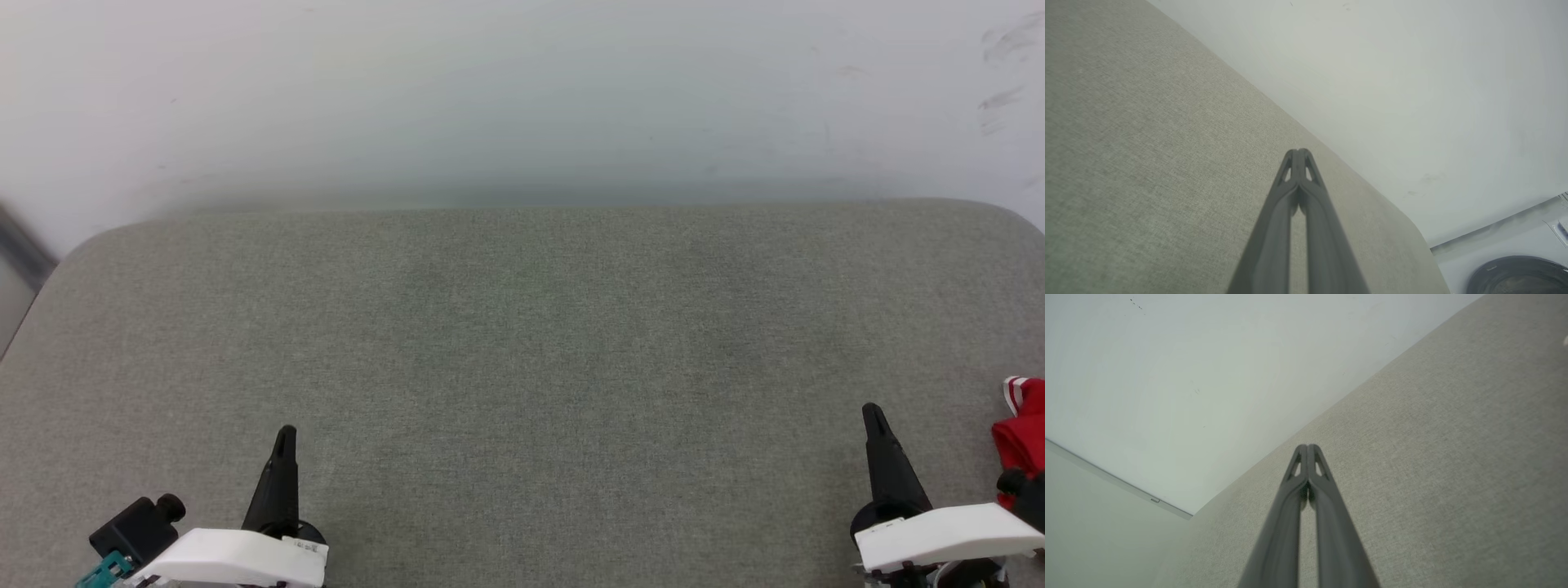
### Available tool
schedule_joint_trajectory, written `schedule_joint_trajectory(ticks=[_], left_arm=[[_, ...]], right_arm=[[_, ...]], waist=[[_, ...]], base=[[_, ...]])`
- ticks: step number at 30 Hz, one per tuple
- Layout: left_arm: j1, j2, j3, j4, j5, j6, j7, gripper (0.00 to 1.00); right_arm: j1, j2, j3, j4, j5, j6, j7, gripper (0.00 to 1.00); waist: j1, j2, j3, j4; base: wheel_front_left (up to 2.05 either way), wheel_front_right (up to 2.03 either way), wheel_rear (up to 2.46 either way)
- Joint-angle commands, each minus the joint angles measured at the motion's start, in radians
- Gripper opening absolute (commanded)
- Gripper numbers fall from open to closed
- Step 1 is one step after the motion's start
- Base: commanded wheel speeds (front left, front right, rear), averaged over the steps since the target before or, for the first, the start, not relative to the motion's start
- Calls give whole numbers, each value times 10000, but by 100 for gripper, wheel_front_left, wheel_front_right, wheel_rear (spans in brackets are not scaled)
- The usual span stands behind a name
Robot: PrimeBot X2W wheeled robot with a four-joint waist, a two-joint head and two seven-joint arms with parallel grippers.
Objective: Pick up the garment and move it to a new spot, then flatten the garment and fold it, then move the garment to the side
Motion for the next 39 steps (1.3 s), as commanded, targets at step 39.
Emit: schedule_joint_trajectory(ticks=[39], left_arm=[[-899, 72, 278, 474, -4577, -17, 1204, 0]], right_arm=[[-805, -50, -210, 463, 4764, -3, 1051, 0]], waist=[[-1, -1, 34, -77]], base=[[0, 0, 0]])
